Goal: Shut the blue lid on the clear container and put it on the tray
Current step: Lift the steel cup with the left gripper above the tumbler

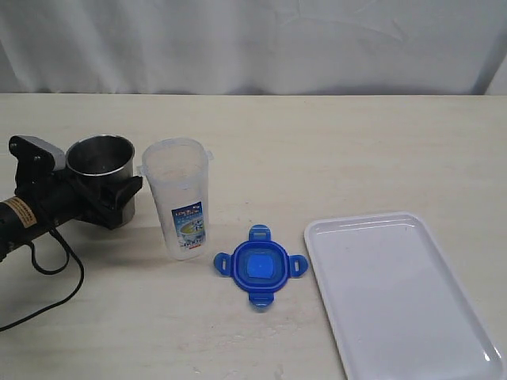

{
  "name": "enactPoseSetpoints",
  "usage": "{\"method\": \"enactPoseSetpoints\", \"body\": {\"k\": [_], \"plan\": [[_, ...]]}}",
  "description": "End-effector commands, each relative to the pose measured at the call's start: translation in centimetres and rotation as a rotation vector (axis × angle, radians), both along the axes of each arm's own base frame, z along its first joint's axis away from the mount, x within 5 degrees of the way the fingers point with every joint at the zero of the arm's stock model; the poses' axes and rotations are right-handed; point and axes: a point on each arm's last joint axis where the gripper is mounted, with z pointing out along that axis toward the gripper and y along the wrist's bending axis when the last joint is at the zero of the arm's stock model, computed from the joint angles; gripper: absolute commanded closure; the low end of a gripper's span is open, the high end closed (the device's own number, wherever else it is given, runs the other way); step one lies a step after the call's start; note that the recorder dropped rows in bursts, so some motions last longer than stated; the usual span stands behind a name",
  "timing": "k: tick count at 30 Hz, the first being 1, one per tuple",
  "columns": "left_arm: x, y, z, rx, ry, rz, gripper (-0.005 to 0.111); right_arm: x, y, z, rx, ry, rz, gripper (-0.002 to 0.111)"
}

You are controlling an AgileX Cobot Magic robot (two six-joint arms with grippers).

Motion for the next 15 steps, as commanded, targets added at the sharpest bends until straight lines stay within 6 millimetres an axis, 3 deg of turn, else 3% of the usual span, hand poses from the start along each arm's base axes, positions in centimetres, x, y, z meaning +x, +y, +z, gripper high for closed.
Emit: {"method": "enactPoseSetpoints", "body": {"k": [1, 15], "plan": [[0.2, -0.2, 0.3, -0.01, -0.016, 0.002, 0.107, 0.0, 0.0, 0.0, 0.01, -0.005, -0.001, 0.104], [0.6, -0.1, 4.9, -0.037, -0.138, 0.017, 0.107, 0.0, 0.0, 0.0, 0.01, -0.005, -0.001, 0.104]]}}
